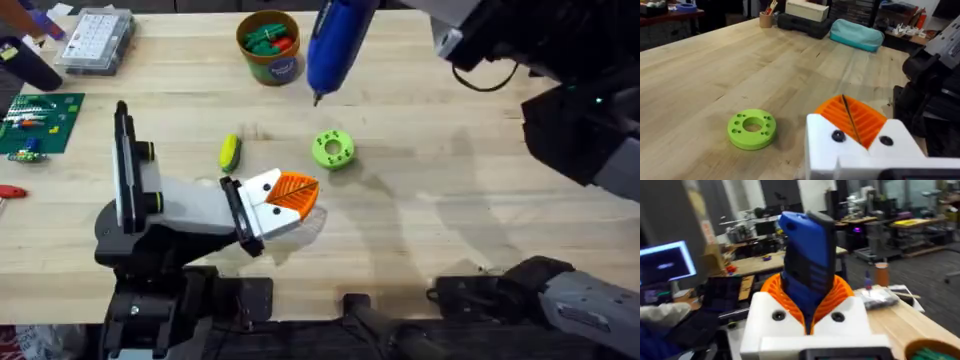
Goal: Pick up the gripper from the table and insert it into the empty holder that is missing its gripper. Then pick up a screw, insert it into the mounting hole, and use the screwdriver to tighten it. Finally, clean up the table by picking up the vegetable and placing it into the bucket.
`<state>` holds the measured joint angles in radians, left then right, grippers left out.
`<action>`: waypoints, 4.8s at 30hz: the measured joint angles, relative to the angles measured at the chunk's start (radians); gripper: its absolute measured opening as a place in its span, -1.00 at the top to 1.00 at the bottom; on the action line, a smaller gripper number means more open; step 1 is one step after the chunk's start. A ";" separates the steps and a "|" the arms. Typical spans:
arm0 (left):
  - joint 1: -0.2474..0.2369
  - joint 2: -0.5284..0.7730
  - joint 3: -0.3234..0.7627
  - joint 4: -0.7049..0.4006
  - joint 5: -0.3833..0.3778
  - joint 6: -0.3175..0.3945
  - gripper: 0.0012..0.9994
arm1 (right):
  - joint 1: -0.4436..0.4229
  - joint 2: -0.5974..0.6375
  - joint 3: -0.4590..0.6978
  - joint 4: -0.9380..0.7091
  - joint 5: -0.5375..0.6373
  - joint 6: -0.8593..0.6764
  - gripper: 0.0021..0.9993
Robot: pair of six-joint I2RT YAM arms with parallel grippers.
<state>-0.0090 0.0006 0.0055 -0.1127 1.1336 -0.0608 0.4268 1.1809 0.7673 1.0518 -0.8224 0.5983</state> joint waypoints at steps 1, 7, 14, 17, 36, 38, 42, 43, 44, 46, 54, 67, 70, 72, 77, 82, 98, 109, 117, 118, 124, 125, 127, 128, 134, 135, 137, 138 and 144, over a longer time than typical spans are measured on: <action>0.000 0.000 0.000 0.000 0.000 0.000 0.99 | 0.006 0.003 0.000 0.015 -0.010 0.000 0.96; 0.000 0.000 0.000 0.000 0.000 0.000 0.99 | 0.044 0.041 0.000 0.101 -0.071 0.000 0.96; 0.000 0.000 0.000 0.000 0.000 0.000 0.99 | 0.051 0.043 0.001 0.137 -0.101 0.008 0.96; 0.000 0.000 0.000 0.000 0.000 0.000 0.99 | 0.051 0.044 0.020 0.133 -0.139 0.009 0.96; 0.000 0.000 0.000 0.000 0.000 0.000 0.99 | 0.127 0.214 0.283 0.138 -0.364 0.050 0.96; 0.000 0.000 0.000 0.000 0.000 0.000 0.99 | 0.140 0.224 0.295 0.138 -0.368 0.056 0.96; 0.000 0.000 0.000 0.000 0.000 0.000 0.99 | 0.160 0.228 0.300 0.137 -0.374 0.061 0.96; 0.000 0.000 0.000 0.000 0.000 0.000 0.99 | 0.162 0.228 0.300 0.138 -0.376 0.061 0.96; 0.000 0.000 0.000 0.000 0.000 0.000 0.99 | 0.165 0.228 0.302 0.138 -0.377 0.062 0.96; 0.000 0.000 0.000 0.000 0.000 0.000 0.99 | 0.171 0.228 0.307 0.137 -0.377 0.069 0.96; 0.000 0.000 0.000 0.000 0.000 0.000 0.99 | 0.220 0.228 0.313 0.138 -0.378 0.080 0.96; 0.000 0.000 0.000 0.000 0.000 0.000 0.99 | 0.241 0.298 0.313 0.157 -0.379 0.074 0.96; 0.000 0.000 0.000 0.000 0.000 0.000 0.99 | 0.245 0.302 0.271 0.240 -0.361 0.075 0.96; 0.000 0.000 0.000 0.000 0.000 0.000 0.99 | 0.245 0.302 0.250 0.249 -0.355 0.075 0.96; 0.000 0.000 0.000 0.000 0.000 0.000 0.99 | 0.245 0.303 0.207 0.250 -0.346 0.075 0.96; 0.000 0.000 0.000 0.000 0.000 0.000 0.99 | 0.256 0.302 0.176 0.252 -0.333 0.058 0.96; 0.000 0.000 0.000 0.000 0.000 0.000 0.99 | 0.270 0.308 0.131 0.252 -0.300 -0.016 0.96; 0.000 0.000 0.000 0.000 0.000 0.000 0.99 | 0.271 0.327 0.127 0.247 -0.312 -0.059 0.96; 0.000 0.000 0.000 0.000 0.000 0.000 0.99 | 0.271 0.327 0.126 0.246 -0.333 -0.080 0.96; 0.000 0.000 0.000 0.000 0.000 0.000 0.99 | 0.271 0.327 0.126 0.246 -0.334 -0.082 0.96; 0.000 0.000 0.000 0.000 0.000 0.000 0.99 | 0.271 0.345 0.126 0.245 -0.335 -0.083 0.96; 0.000 0.000 0.000 0.000 0.000 0.000 0.99 | 0.271 0.348 0.126 0.244 -0.335 -0.083 0.96; 0.000 0.000 0.000 0.000 0.000 0.000 0.99 | 0.271 0.350 0.126 0.243 -0.335 -0.082 0.96; 0.000 0.000 0.000 0.000 0.000 0.000 0.99 | 0.271 0.351 0.126 0.243 -0.335 -0.082 0.96; 0.000 0.000 0.000 0.000 0.000 0.000 0.99 | 0.274 0.369 0.126 0.243 -0.335 -0.082 0.96; 0.000 0.000 0.000 0.000 0.000 0.000 0.99 | 0.276 0.372 0.126 0.243 -0.335 -0.082 0.96; 0.000 0.000 0.000 0.000 0.000 0.000 0.99 | 0.279 0.375 0.126 0.237 -0.335 -0.082 0.96; 0.000 0.000 0.000 0.000 0.000 0.000 0.99 | 0.280 0.375 0.126 0.234 -0.335 -0.082 0.96; 0.000 0.000 0.000 0.000 0.000 0.000 0.99 | 0.280 0.374 0.125 0.220 -0.335 -0.082 0.96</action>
<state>-0.0090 0.0006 0.0055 -0.1127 1.1336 -0.0608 0.7067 1.5552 0.8926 1.2714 -1.1576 0.5159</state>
